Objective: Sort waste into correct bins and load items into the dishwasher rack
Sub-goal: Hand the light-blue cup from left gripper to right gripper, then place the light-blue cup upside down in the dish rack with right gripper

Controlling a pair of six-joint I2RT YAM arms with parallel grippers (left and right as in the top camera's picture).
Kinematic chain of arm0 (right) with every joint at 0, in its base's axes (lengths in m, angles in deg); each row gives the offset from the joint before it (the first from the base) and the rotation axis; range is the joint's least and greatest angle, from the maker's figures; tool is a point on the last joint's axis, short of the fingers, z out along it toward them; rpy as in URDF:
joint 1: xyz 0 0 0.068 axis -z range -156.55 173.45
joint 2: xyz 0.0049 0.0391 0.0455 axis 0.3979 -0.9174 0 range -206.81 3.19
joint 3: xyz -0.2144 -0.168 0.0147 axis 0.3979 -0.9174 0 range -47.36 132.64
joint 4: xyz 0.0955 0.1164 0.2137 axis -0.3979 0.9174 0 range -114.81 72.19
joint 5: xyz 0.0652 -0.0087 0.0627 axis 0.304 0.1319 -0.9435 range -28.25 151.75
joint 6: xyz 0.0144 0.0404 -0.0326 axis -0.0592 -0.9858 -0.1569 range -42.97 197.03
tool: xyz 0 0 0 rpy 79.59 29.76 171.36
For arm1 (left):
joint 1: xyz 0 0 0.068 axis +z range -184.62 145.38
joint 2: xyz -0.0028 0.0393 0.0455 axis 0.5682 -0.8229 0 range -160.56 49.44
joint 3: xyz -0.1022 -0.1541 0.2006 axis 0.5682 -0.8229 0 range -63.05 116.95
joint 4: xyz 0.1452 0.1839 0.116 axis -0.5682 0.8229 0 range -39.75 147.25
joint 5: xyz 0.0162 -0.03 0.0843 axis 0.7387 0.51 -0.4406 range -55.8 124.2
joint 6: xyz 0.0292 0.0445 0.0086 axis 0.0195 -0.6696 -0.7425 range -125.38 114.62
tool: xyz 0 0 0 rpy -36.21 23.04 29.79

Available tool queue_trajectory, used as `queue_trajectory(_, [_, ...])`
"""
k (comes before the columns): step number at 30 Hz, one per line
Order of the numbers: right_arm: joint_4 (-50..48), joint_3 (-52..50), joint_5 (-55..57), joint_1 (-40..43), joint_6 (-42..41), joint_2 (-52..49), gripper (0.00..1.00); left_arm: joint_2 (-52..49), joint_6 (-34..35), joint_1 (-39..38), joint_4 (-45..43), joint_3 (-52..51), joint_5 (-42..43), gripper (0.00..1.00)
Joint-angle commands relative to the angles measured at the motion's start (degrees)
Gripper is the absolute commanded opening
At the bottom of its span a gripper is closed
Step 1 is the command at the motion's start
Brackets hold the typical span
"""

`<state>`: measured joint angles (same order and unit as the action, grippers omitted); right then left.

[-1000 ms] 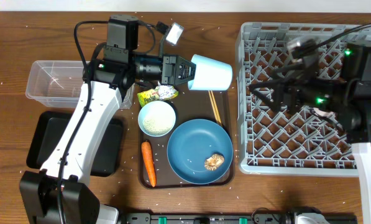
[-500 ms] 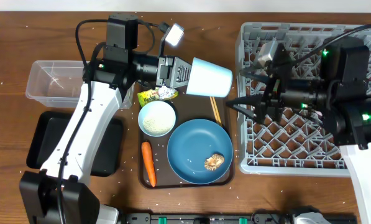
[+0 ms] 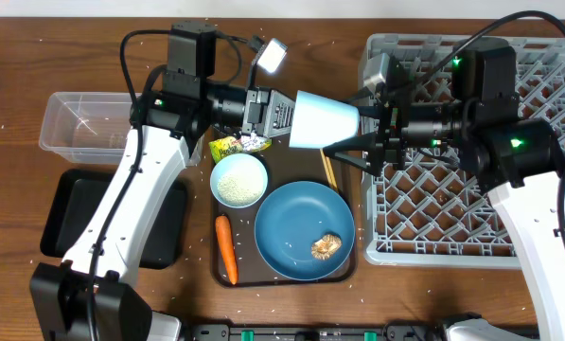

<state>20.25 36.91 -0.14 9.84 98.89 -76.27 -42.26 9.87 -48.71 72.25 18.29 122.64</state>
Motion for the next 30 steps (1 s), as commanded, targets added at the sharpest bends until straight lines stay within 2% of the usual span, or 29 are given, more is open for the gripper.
queue_trajectory(1, [-0.5, 0.37, -3.56, -0.39, 1.46, 0.26, 0.72, 1.55, 0.35, -0.13, -0.46, 0.37, 1.66, 0.06])
queue_trajectory(5, [-0.46, 0.37, -4.09, -0.42, 0.46, 0.26, 0.59, 1.55, 0.33, -0.13, -0.68, 0.37, 1.66, 0.06])
queue_trajectory(10, [-0.46, 0.37, -4.83, -0.42, -0.76, 0.31, 0.51, 1.55, 0.35, -0.13, -0.7, 0.37, 1.66, 0.08])
queue_trajectory(12, [-0.33, 0.37, -4.79, -0.39, -1.27, 0.48, 0.48, 1.55, 0.35, -0.13, -0.68, 0.37, 1.53, 0.17])
queue_trajectory(14, [-0.24, 0.37, -4.5, -0.26, -1.29, 0.94, 0.47, 1.55, 0.31, -0.11, -0.74, 0.37, 1.46, 0.36])
queue_trajectory(15, [-0.26, 0.37, -4.07, -0.24, -1.44, 1.2, 0.47, 1.55, 0.31, -0.07, -0.92, 0.37, 1.16, 0.43])
queue_trajectory(20, [0.68, 0.37, 6.12, 0.55, -6.29, 3.76, 0.45, 1.55, 0.31, 0.48, -2.05, 0.37, -3.1, 0.59])
queue_trajectory(30, [9.38, 0.37, 23.98, 8.59, -15.93, 9.53, 0.45, 1.55, 0.31, 2.91, -1.99, 0.37, -4.09, 0.61])
